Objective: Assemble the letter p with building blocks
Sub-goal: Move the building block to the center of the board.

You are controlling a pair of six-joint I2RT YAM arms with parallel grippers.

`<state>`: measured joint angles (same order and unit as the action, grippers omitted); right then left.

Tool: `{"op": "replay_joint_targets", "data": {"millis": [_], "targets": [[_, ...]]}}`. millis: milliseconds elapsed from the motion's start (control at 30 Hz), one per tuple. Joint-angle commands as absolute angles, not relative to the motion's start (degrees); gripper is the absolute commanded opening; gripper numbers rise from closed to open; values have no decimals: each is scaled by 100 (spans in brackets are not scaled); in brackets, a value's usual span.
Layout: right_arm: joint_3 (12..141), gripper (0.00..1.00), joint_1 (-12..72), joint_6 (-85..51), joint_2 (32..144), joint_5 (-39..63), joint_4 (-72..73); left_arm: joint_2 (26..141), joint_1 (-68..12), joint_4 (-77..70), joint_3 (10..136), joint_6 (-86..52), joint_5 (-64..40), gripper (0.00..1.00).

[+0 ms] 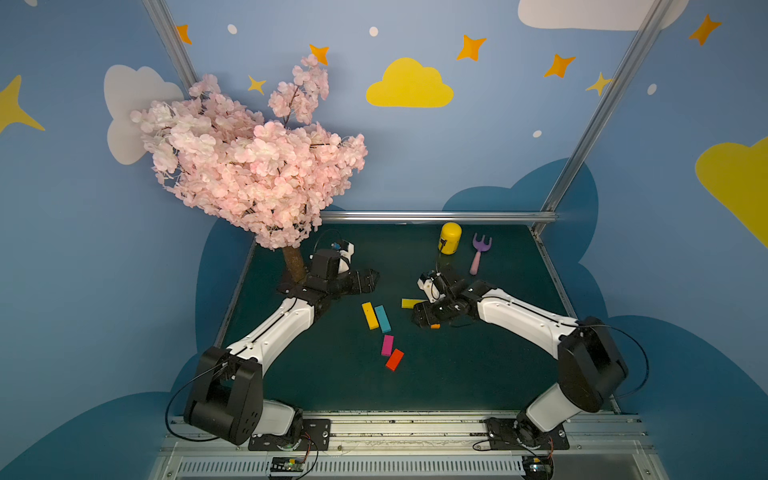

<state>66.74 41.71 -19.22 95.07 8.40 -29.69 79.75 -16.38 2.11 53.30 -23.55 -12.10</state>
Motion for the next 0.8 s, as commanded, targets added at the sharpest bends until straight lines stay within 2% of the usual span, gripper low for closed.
{"op": "replay_joint_targets", "data": {"millis": [0,267,767], "targets": [[7219,75,4418,-1887,9937,536,-3230,7850,-1416,297,5174,-2268,-1286,100],[8087,71,4806,-1853,10869,368,-3521,7735,-1100,171,4942,-2387,-1556,100],[8614,73,5092,-1817,11482,519,-3690,7657,-897,-35,4711,-2518,-1714,100]]}}
